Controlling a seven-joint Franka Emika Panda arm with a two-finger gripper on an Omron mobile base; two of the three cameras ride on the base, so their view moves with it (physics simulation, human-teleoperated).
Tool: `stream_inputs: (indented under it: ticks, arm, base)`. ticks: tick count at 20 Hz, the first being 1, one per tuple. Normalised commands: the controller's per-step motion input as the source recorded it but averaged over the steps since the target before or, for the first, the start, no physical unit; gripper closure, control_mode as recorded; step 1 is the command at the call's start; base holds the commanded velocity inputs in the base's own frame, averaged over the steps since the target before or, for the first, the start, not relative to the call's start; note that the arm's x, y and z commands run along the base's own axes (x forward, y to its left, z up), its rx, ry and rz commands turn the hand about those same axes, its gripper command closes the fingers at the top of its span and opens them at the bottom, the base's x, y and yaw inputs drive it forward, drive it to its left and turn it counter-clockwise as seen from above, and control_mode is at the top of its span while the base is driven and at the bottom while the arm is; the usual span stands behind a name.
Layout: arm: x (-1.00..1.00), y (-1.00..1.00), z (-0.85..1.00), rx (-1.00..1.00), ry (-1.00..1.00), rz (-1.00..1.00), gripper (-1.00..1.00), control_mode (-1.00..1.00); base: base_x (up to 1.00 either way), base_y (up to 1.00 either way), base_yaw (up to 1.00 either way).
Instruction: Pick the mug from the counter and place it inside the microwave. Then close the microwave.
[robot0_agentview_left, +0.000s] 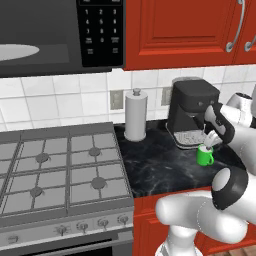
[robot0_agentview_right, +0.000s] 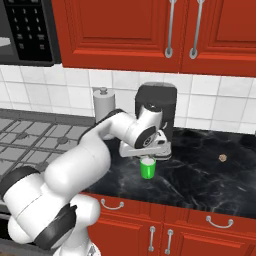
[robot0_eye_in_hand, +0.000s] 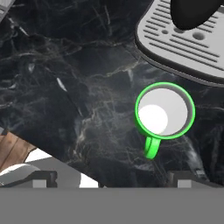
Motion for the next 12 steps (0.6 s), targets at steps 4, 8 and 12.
stream_inputs:
  ticks: [4,8,12]
  arm:
    - [0.0,-0.07,-0.13,0.0,-0.02,-0.04,-1.0,-1.0]
    - [0.0,-0.07,-0.18,0.0,-0.02,-0.03,-1.0,-1.0]
    - [0.0,0.0,-0.26,0.0,-0.03,0.0,-1.0,-1.0]
  base:
    - [0.0,0.0,0.0]
    - [0.0,0.0,0.0]
    - [0.0,0.0,0.0]
